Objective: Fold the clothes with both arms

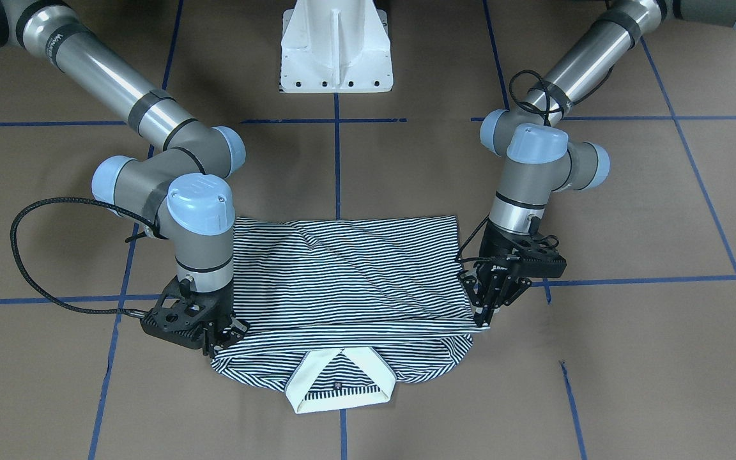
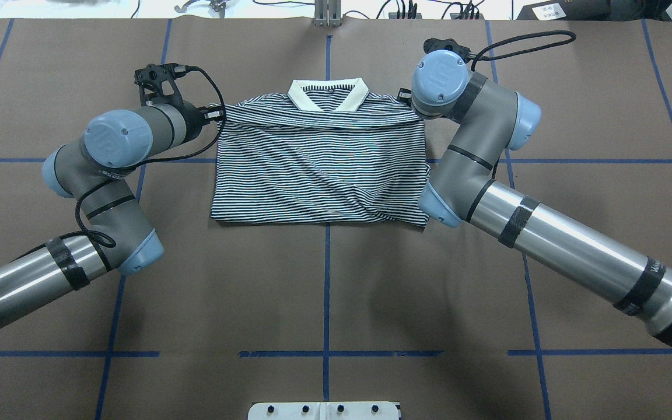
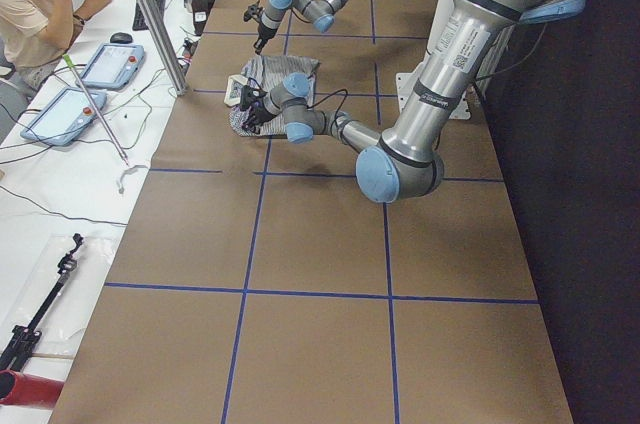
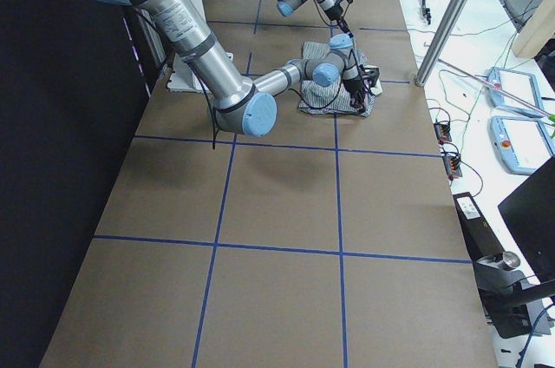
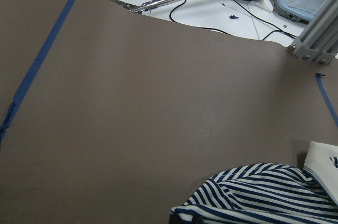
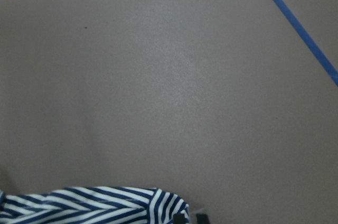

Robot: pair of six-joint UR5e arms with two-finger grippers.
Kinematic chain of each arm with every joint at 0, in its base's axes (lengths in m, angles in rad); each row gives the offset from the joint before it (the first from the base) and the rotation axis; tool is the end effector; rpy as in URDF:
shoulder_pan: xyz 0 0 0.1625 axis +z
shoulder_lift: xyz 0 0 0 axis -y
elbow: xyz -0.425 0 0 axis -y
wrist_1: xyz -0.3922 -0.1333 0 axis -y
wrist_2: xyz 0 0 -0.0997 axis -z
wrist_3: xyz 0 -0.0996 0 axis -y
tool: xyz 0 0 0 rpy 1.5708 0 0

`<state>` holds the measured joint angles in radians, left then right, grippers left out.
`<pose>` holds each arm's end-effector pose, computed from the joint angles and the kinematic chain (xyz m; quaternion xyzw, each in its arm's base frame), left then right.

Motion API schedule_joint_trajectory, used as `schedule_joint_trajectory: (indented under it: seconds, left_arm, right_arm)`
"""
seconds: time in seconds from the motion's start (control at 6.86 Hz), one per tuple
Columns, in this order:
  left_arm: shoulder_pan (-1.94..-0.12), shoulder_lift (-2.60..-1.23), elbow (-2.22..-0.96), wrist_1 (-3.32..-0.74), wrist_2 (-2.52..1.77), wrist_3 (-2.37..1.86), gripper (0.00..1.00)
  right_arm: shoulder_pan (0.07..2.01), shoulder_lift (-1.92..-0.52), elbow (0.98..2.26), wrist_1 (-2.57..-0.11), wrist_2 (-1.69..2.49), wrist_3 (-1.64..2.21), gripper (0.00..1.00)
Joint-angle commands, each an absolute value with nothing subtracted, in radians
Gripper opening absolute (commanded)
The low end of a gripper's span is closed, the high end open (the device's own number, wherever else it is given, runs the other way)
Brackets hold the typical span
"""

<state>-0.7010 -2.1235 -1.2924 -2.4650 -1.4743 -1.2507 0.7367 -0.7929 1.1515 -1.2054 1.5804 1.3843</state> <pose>0.4664 -0.5806 0.3651 0.3043 0.4610 -0.1838 0.8131 -0.5082 -0.6396 0.3362 0.1537 -0.3191 0.2524 0.9005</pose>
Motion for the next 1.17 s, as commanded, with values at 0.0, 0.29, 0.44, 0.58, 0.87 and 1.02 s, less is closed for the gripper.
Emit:
schedule_joint_trajectory:
  seconds: [0.0,0.29,0.44,0.58,0.87,1.02]
  left_arm:
    - [-0.699,-2.131,-1.292,-2.465,-1.474,-1.250,0.44]
    - [-0.703,-2.134,-1.308,-2.471,-1.476,-1.252,0.47]
    - [-0.706,-2.132,-1.353,-2.471,-1.485,-1.252,0.47]
    - [-0.707,-2.123,-1.379,-2.471,-1.485,-1.255,0.47]
    - [-0.707,-2.120,-1.381,-2.473,-1.485,-1.264,0.47]
    - [-0.709,-2.118,-1.381,-2.473,-1.486,-1.264,0.47]
  right_arm:
    - [0.738,-0.790,1.147,-1.192,1.580,1.390,0.42]
    - [0.749,-0.790,1.193,-1.187,1.598,1.399,0.76]
    - [0.767,-0.805,1.248,-1.189,1.633,1.416,0.81]
    - [0.778,-0.833,1.305,-1.190,1.676,1.443,0.81]
    - [0.715,-1.034,1.554,-1.189,1.646,1.640,0.82]
    - [0.647,-1.130,1.683,-1.190,1.606,1.734,0.82]
